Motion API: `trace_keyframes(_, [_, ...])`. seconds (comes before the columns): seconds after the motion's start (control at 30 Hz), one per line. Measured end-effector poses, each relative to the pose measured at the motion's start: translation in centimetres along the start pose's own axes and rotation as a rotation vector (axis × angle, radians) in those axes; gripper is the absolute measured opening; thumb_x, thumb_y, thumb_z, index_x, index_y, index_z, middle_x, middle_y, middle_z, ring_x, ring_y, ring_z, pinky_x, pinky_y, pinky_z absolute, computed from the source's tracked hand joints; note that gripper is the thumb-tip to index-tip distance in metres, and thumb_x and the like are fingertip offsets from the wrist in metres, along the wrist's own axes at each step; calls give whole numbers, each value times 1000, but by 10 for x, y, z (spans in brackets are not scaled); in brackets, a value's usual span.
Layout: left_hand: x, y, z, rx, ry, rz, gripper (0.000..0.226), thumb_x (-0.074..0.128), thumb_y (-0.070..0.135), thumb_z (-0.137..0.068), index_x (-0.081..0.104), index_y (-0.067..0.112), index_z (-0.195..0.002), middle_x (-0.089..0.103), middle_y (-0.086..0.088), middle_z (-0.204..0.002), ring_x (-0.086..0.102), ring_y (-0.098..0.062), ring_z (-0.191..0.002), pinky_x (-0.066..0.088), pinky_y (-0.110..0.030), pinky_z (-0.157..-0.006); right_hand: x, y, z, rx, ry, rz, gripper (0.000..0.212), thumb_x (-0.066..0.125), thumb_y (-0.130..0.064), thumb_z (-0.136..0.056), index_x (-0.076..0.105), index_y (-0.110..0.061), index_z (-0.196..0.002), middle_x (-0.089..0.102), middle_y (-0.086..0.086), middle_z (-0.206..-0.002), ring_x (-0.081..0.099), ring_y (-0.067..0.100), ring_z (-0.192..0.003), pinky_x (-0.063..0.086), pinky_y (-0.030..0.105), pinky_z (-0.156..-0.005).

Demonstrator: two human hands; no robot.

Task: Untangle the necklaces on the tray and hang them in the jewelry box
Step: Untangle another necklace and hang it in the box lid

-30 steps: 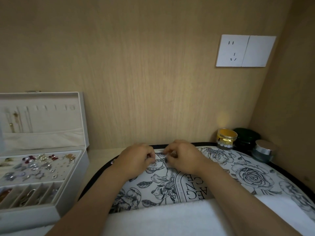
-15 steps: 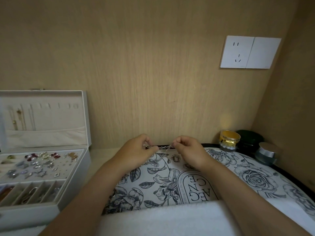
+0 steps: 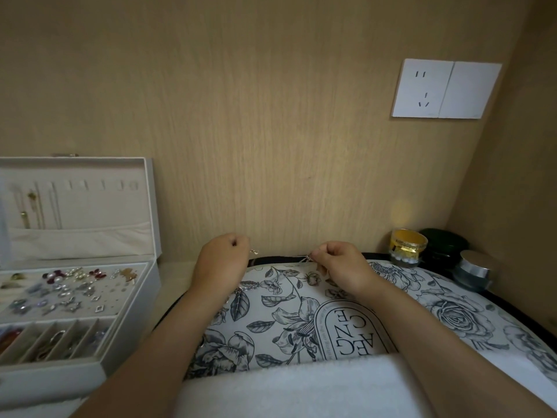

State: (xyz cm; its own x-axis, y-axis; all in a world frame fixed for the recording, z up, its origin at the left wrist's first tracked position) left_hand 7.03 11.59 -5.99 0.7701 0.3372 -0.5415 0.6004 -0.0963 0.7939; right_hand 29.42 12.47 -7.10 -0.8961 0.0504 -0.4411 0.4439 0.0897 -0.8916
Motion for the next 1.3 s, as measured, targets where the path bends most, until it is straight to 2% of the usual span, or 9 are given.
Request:
trace_keyframes(0.23, [5, -6, 3, 57, -103, -324, 29, 52, 23, -88, 50, 15, -61, 51, 0, -63, 48, -14, -60, 43, -28, -56, -1, -10, 4, 27, -141, -240, 24, 56, -23, -102, 68, -2, -101, 39, -7, -53, 28, 9, -43, 23, 22, -42])
trace_keyframes(0.4, [14, 29, 16, 250, -236, -43, 23, 58, 23, -96, 68, 24, -116, 62, 17, -110, 57, 1, -101, 36, -5, -76, 2, -17, 9, -12, -243, -311, 18, 58, -23, -100, 67, -14, -87, 39, -4, -56, 26, 9, -43, 23, 20, -41])
trace_keyframes(0.57, [24, 34, 19, 222, -348, 158, 14, 72, 24, -89, 74, 28, -103, 72, 11, -80, 61, 8, -64, 48, -11, -62, 1, -23, 11, -38, -282, -374, 25, 56, -19, -101, 64, -17, -77, 45, -3, -54, 27, 7, -39, 21, 20, -40])
trace_keyframes(0.8, [12, 30, 15, 285, -280, 47, 10, 67, 24, -93, 72, 29, -85, 68, 8, -69, 65, -8, -63, 53, -23, -62, 2, -18, 9, -33, -203, -214, 18, 63, -21, -98, 69, -14, -82, 54, -1, -56, 35, 7, -39, 29, 20, -39])
trace_keyframes(0.93, [8, 27, 11, 335, -247, -30, 15, 53, 22, -101, 62, 20, -90, 66, 9, -75, 59, 2, -65, 44, -11, -61, 0, -17, 7, -63, -89, -125, 19, 66, -19, -96, 68, -13, -77, 51, -6, -52, 39, 2, -40, 35, 16, -43])
trace_keyframes(1.03, [7, 26, 7, 106, -327, 272, 21, 45, 20, -104, 55, 14, -86, 57, 9, -56, 59, -17, -59, 55, -37, -76, -4, -14, 4, -68, -25, -79, 21, 65, -21, -96, 68, -14, -76, 50, -13, -50, 41, -1, -41, 37, 16, -48])
trace_keyframes(1.1, [5, 26, 5, -41, -350, 495, 25, 44, 16, -104, 49, 13, -80, 41, 7, -52, 44, -10, -44, 55, -41, -65, -5, -12, 3, -64, -16, -75, 20, 64, -21, -96, 69, -12, -78, 50, -16, -50, 42, -3, -42, 37, 13, -48])
trace_keyframes(1.2, [-4, 25, 1, -3, -213, 303, 29, 41, 19, -100, 43, 18, -71, 36, 5, -61, 34, -12, -53, 30, -30, -54, -6, -10, 1, -42, -1, -55, 21, 64, -24, -97, 70, -11, -82, 51, -17, -50, 45, -3, -45, 39, 14, -53])
trace_keyframes(1.3, [-8, 23, 5, 134, -127, 26, 35, 40, 24, -99, 39, 19, -65, 38, 6, -60, 37, -12, -57, 28, -30, -56, -3, -9, 0, -15, 11, -29, 22, 65, -27, -96, 73, -8, -87, 55, -11, -57, 48, 0, -49, 42, 19, -57])
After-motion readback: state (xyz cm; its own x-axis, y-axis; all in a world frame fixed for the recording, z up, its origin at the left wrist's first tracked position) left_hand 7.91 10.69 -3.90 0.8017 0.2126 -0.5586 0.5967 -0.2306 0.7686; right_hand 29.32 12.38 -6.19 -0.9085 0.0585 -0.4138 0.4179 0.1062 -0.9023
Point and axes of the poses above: each hand's wrist, its own z-axis away from the middle knuckle, its own x-axis out of the palm, y = z × x, the point moved 2 cm from there along -z, towards the middle knuckle
